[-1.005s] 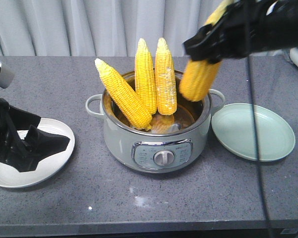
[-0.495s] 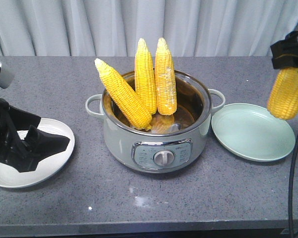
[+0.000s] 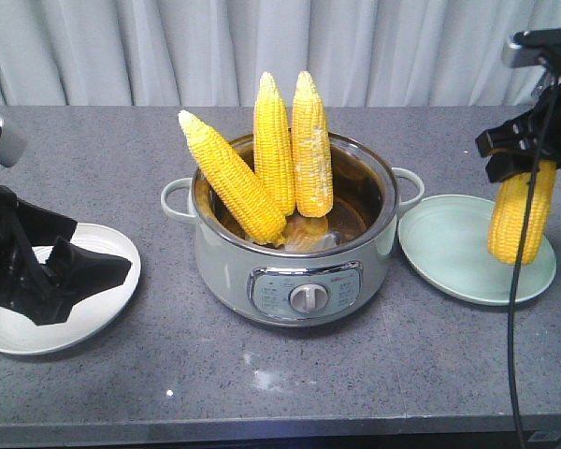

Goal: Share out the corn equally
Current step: 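Lower the corn onto the pale green plate and open the right gripper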

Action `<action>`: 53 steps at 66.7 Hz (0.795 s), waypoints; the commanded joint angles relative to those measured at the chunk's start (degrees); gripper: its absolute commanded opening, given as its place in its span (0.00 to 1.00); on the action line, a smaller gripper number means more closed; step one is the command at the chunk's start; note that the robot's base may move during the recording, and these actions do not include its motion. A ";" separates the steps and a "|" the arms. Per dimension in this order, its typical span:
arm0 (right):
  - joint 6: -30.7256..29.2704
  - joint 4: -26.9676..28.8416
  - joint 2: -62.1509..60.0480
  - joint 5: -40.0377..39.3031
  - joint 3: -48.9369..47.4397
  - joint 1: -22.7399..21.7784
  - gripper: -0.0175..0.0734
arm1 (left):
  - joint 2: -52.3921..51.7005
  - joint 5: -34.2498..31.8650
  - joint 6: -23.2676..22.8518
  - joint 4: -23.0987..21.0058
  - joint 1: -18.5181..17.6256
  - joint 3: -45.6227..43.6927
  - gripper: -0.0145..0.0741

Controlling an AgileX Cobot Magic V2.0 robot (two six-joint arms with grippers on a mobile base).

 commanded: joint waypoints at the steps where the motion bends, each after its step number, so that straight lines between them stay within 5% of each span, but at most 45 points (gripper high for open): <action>1: -0.12 -0.03 0.32 -1.77 -3.15 -0.34 0.46 | -0.71 -2.25 0.02 -2.23 -0.33 -1.81 0.77; 23: -0.07 -0.04 12.50 8.48 -15.95 -0.34 0.46 | -0.71 -2.25 0.02 -2.23 -0.33 -1.81 0.77; 53: 0.79 0.21 17.84 8.40 -17.13 -0.34 0.47 | -0.71 -2.05 -0.07 -2.23 -0.33 -1.81 0.77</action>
